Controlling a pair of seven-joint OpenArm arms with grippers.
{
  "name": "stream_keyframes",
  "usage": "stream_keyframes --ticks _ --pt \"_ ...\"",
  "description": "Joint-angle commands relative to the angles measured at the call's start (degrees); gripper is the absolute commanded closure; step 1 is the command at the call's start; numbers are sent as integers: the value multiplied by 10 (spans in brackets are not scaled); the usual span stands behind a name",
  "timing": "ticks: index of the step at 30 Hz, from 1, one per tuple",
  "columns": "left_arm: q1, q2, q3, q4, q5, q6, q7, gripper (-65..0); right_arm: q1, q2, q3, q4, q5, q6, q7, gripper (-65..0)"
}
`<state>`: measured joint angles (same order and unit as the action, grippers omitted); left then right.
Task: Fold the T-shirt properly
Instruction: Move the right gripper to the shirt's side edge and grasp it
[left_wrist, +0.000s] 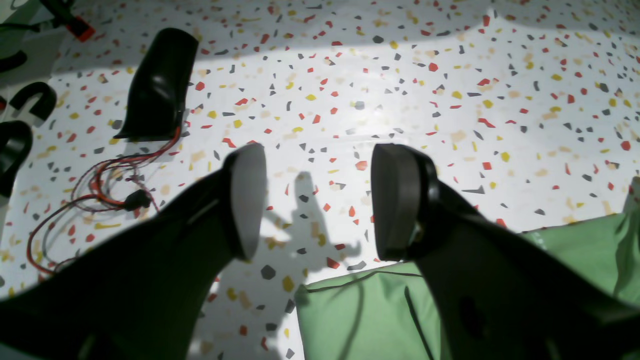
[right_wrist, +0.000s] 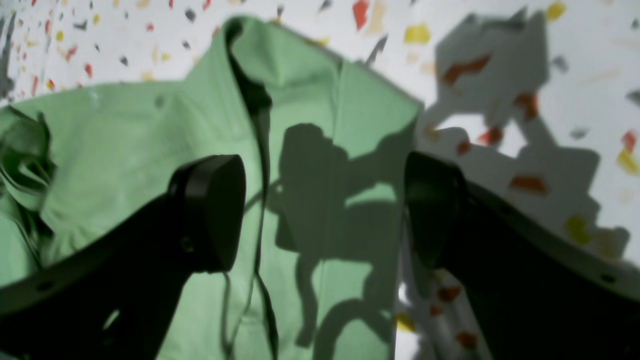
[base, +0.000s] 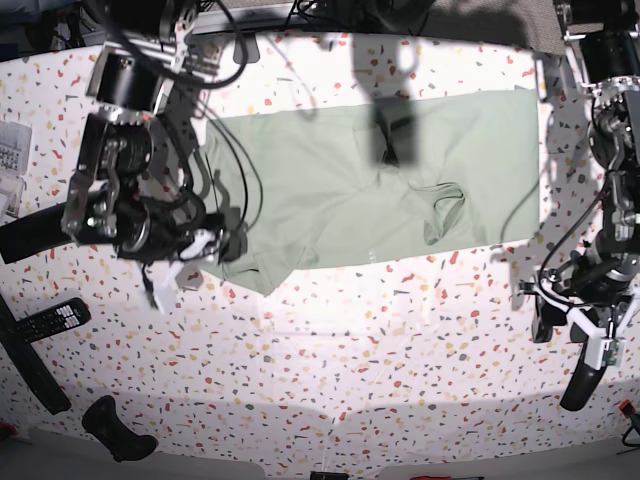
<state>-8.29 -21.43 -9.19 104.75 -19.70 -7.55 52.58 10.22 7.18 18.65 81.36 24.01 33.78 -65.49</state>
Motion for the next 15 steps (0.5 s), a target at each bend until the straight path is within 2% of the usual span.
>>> stream_keyframes --ticks 1,6,9,15 --pt "-12 -5 -4 11 -3 2 -14 -307 2 8 0 9 8 0 6 -470" --pt "-12 -5 -4 11 -4 2 -14 -307 -38 14 1 9 9 1 7 -470" --pt "-12 -5 -4 11 -4 2 -14 -307 -49 14 2 9 19 19 7 -470" --pt "-12 -5 -4 11 -4 2 -14 -307 -35 10 35 9 21 12 7 -470"
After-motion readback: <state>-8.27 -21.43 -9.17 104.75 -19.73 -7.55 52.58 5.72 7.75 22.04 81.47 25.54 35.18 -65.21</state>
